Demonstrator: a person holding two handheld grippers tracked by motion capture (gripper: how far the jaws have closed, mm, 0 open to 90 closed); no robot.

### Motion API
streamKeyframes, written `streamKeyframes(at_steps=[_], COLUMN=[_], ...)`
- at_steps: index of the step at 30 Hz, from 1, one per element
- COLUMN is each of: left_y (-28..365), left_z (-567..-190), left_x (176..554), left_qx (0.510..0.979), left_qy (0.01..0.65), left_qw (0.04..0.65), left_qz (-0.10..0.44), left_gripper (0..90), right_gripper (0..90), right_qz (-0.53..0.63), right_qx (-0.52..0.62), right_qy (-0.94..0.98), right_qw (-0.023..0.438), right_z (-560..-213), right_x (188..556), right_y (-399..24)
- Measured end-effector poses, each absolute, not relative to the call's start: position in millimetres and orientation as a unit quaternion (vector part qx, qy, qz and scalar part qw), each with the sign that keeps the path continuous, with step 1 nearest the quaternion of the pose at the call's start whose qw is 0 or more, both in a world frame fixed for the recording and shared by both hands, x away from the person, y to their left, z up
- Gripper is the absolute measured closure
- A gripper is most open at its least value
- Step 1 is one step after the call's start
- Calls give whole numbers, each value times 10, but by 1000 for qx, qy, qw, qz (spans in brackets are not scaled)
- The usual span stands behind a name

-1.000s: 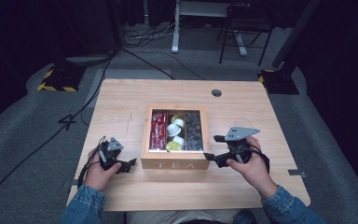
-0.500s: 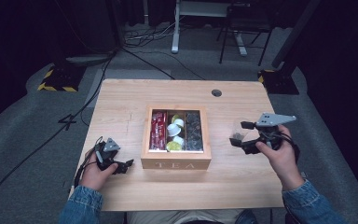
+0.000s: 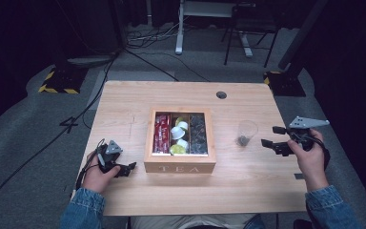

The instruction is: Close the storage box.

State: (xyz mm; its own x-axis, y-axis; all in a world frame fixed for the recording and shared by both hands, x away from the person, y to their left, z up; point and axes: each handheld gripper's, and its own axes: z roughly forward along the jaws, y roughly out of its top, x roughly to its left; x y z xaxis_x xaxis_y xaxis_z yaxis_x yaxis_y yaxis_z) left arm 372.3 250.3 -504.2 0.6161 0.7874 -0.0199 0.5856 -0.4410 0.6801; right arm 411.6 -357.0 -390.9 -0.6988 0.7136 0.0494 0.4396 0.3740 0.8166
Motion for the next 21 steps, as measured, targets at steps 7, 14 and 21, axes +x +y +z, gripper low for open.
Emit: streamKeyframes(at_steps=[7, 14, 21], left_y=[2503, 2500, 2499], left_z=[-5044, -5045, -5044], left_x=[3730, 3732, 3737], left_qx=[835, 834, 834], left_qy=[412, 413, 413], left_qw=[333, 333, 333], left_qz=[150, 151, 152], left_gripper=[93, 93, 93], right_gripper=[227, 224, 216], right_qz=[415, 404, 404], right_qx=[376, 393, 395], right_qy=[814, 809, 804], right_qw=[155, 165, 185], right_z=[-4177, -4490, -4809], right_x=[4251, 4306, 4258], right_y=[-3879, -4088, -4128])
